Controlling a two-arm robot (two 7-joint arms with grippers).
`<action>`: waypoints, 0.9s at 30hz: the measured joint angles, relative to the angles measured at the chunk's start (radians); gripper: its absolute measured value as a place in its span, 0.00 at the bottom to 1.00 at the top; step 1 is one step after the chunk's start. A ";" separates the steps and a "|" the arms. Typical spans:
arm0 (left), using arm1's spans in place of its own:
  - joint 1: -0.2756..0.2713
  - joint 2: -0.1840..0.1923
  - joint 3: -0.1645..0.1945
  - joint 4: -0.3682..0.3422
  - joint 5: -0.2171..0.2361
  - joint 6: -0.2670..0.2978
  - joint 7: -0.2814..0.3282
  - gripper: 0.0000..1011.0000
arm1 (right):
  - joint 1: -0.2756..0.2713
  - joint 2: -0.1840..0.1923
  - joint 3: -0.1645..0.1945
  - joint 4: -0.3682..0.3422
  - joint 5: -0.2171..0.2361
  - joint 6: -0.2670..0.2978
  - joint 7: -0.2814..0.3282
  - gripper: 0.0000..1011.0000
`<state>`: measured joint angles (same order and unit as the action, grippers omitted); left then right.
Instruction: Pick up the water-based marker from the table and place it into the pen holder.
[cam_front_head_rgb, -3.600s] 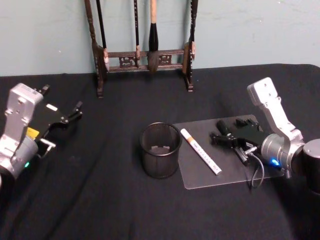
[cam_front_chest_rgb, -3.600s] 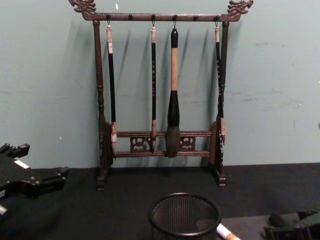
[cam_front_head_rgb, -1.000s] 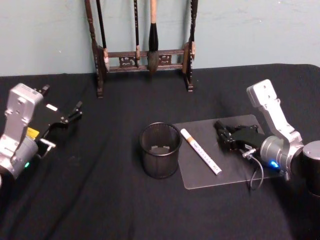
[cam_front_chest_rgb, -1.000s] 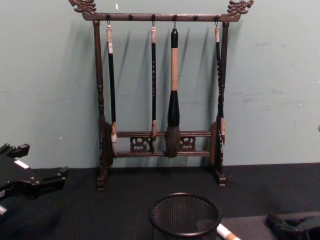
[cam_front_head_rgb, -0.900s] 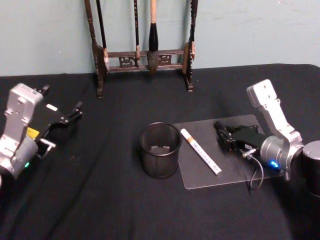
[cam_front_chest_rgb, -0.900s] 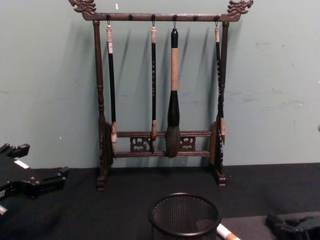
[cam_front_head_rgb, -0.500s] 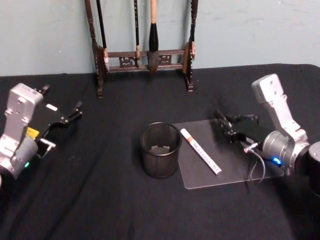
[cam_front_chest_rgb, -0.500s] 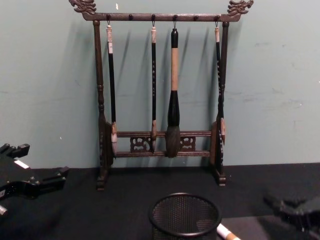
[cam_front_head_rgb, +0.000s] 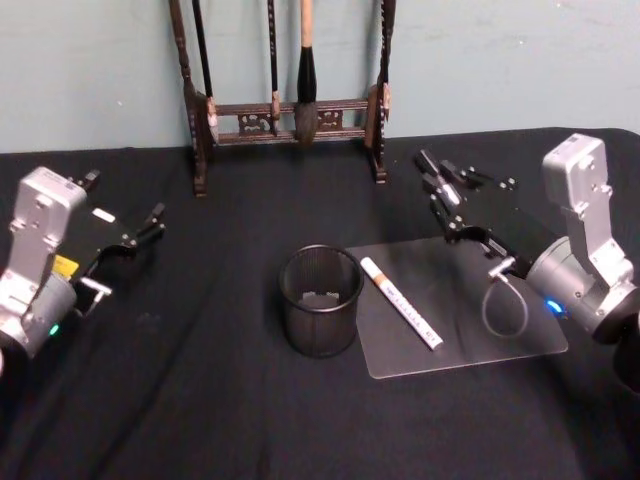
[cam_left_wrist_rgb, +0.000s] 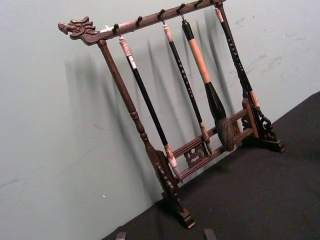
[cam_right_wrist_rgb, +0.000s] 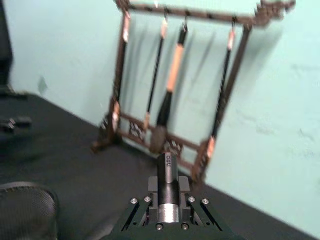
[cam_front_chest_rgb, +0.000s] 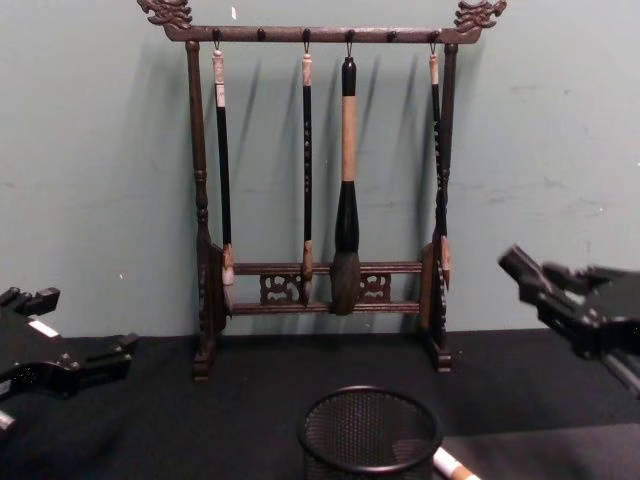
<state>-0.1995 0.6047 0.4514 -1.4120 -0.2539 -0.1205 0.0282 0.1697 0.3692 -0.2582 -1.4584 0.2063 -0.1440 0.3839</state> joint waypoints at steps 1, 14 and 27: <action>0.000 0.000 0.000 0.000 0.000 0.000 0.000 0.99 | 0.000 -0.004 -0.001 0.003 0.004 -0.017 0.006 0.23; 0.000 0.000 0.000 0.000 0.000 0.000 0.000 0.99 | 0.084 -0.097 -0.074 0.139 0.163 -0.221 0.198 0.23; 0.000 0.000 0.000 0.000 0.000 0.000 0.000 0.99 | 0.136 -0.130 -0.141 0.218 0.291 -0.193 0.323 0.23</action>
<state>-0.1995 0.6047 0.4514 -1.4119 -0.2539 -0.1205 0.0283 0.3053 0.2393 -0.3991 -1.2402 0.4976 -0.3369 0.7067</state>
